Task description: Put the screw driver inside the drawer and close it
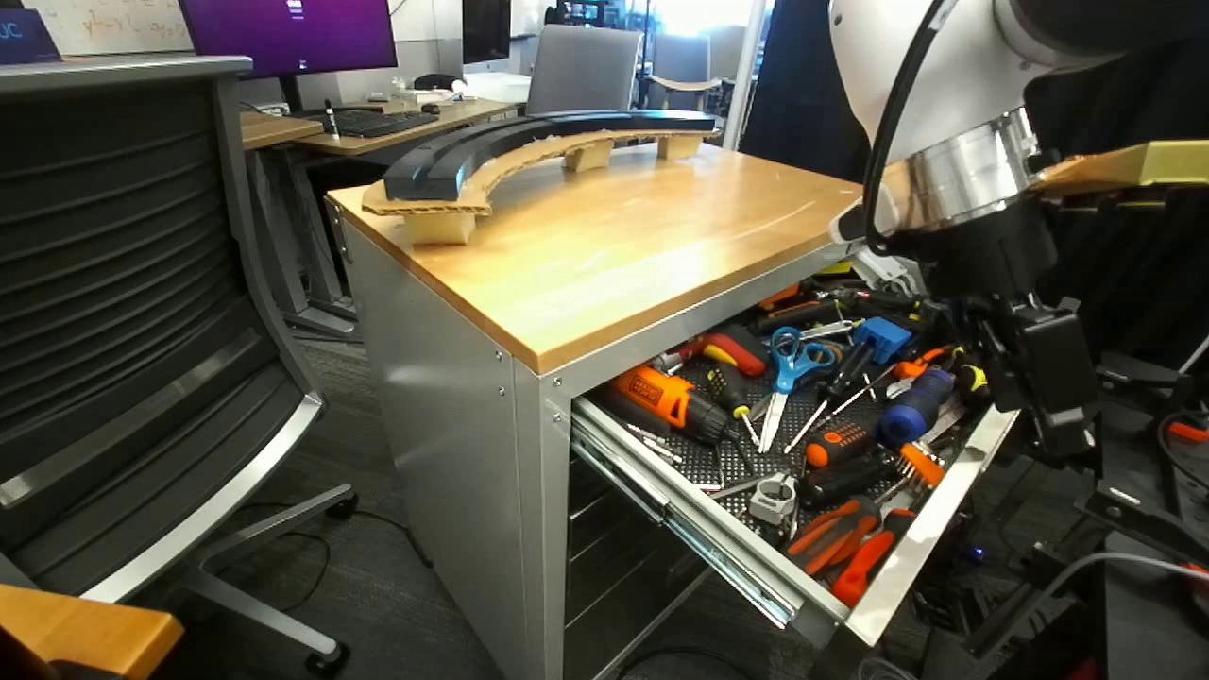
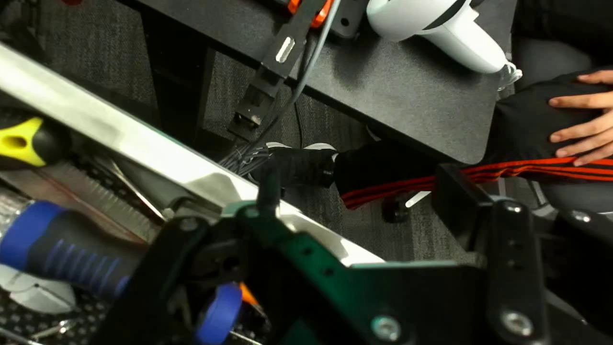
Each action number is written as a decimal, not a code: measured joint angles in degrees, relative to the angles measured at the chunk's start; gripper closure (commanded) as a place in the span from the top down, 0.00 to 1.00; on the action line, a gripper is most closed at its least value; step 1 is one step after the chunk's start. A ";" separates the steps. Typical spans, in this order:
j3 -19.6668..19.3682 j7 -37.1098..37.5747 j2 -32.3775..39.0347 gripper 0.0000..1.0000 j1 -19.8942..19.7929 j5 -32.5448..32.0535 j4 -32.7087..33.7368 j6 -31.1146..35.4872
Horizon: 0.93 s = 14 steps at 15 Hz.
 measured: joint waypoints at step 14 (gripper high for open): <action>-2.58 31.75 3.71 0.02 6.88 -21.60 -2.09 10.78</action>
